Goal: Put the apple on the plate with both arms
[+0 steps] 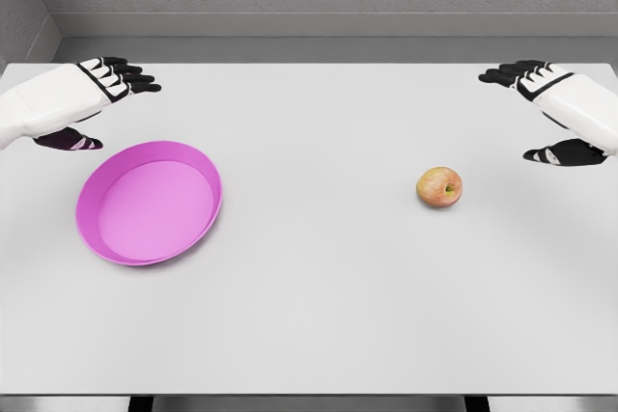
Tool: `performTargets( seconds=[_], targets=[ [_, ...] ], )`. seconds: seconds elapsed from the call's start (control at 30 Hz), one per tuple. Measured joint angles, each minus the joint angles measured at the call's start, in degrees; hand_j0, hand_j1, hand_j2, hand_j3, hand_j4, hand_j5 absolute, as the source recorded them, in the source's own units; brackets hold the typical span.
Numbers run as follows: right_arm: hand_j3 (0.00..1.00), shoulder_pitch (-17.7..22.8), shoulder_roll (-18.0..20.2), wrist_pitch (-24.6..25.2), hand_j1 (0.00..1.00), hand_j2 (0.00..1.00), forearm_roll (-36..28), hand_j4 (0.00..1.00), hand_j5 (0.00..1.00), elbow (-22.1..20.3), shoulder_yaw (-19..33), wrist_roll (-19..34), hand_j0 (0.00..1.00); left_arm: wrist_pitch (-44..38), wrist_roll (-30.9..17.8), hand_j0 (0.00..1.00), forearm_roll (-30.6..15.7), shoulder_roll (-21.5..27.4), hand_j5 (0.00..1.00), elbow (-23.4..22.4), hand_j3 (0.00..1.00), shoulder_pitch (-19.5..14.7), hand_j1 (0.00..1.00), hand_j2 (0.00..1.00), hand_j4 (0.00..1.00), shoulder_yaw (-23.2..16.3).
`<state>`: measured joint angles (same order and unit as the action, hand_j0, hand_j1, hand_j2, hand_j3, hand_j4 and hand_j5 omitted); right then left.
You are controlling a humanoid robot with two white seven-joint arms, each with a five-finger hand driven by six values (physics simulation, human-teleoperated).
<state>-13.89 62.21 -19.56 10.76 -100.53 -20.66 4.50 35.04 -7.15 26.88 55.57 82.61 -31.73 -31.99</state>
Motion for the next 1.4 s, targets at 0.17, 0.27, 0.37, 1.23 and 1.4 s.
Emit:
performTargets(
  seconds=[0.17, 0.27, 0.37, 1.23, 1.4],
  targets=[
    [1.00, 0.1, -0.1, 0.1, 1.00, 1.00, -0.1, 1.00, 1.00, 0.0, -1.0, 0.0, 1.00, 0.0, 0.0, 1.00, 0.0, 0.0, 1.00, 0.0, 1.00, 0.0, 1.00, 1.00, 1.00, 0.0],
    [1.00, -0.2, -0.7, 0.4, 1.00, 1.00, -0.1, 1.00, 1.00, 0.1, -4.1, 0.3, 1.00, 0.0, 0.0, 1.00, 0.0, 0.0, 1.00, 0.0, 1.00, 0.0, 1.00, 1.00, 1.00, 0.0],
    [1.00, -3.8, -1.7, 1.3, 1.00, 1.00, -0.1, 1.00, 1.00, 0.1, -7.7, 4.5, 1.00, 0.0, 0.0, 1.00, 0.0, 0.0, 1.00, 0.0, 1.00, 0.0, 1.00, 1.00, 1.00, 0.0],
    [1.00, -21.7, -11.8, 26.8, 1.00, 1.00, -0.3, 1.00, 1.00, 2.3, -26.4, 25.6, 1.00, 0.0, -0.2, 1.00, 0.4, 0.0, 1.00, -0.1, 1.00, -0.1, 1.00, 1.00, 1.00, 0.0],
    [1.00, -22.6, -12.1, 28.3, 1.00, 1.00, -0.3, 1.00, 1.00, 3.1, -27.3, 25.8, 1.00, 0.0, -0.2, 1.00, 0.4, 0.0, 1.00, -0.2, 1.00, -0.1, 1.00, 1.00, 1.00, 0.0]
  ],
)
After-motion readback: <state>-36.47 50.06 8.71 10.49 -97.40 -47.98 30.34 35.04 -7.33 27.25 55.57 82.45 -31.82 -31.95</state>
